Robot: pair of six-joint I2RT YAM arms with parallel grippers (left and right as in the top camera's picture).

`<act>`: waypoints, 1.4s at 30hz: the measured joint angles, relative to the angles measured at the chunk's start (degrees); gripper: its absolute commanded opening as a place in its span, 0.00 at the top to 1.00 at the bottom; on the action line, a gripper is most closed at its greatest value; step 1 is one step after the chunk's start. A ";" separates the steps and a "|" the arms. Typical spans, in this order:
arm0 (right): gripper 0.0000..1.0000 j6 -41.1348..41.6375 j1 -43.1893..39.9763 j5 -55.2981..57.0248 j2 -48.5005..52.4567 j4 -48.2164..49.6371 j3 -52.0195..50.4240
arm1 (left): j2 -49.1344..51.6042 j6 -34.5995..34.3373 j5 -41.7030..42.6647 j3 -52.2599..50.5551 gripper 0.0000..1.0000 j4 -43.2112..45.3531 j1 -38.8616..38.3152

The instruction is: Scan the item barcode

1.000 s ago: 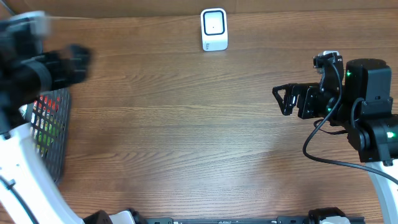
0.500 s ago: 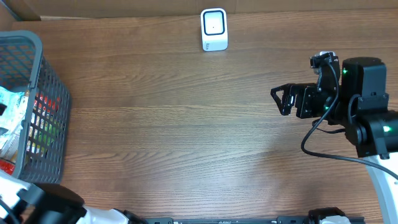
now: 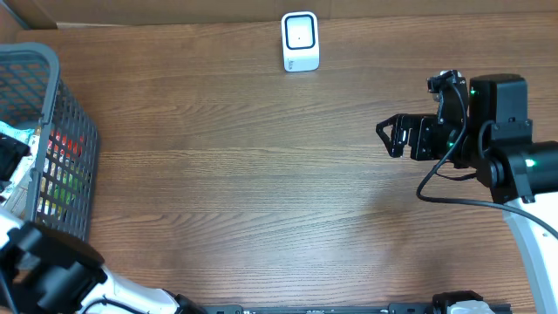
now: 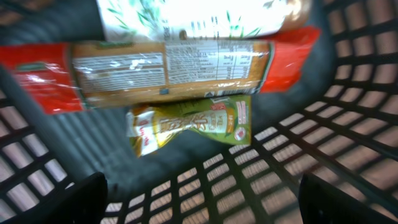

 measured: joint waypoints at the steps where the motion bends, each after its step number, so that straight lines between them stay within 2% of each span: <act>1: 0.00 0.00 0.00 0.00 0.39 -0.02 0.00 | 1.40 -0.02 -0.28 0.00 0.11 -0.09 -0.46; 11: 0.00 0.02 0.00 0.00 1.81 -0.68 0.00 | 7.15 1.62 -1.70 -1.73 0.12 1.03 -1.38; 17: 0.00 0.00 0.00 0.00 1.86 -0.61 0.00 | 7.19 5.53 -1.81 -10.21 0.13 9.01 -1.38; 20: 0.00 0.00 0.00 0.00 1.86 -0.55 0.00 | 7.39 8.31 -1.57 -13.88 0.17 13.00 -1.38; 26: 0.00 0.00 0.00 0.00 1.86 -0.48 0.00 | 7.37 14.10 -0.46 -17.03 0.17 18.01 -2.08; 29: 0.00 0.00 0.00 0.02 1.86 -0.46 0.00 | 7.02 16.33 0.07 -18.21 0.21 20.33 -2.14; 32: 0.00 0.00 0.00 0.00 1.86 -0.48 0.00 | 6.40 18.16 0.50 -19.50 0.29 21.97 -2.14; 38: 0.00 0.02 0.00 -0.02 1.86 -0.44 0.00 | 5.42 19.26 2.03 -22.45 0.81 24.52 -2.86; 40: 0.00 -0.02 0.00 0.00 1.86 -0.46 0.00 | 5.40 20.20 2.21 -22.67 0.93 24.44 -2.99; 42: 0.00 -0.02 0.00 0.02 1.86 -0.44 0.00 | 5.40 20.28 2.12 -22.75 0.96 24.24 -3.21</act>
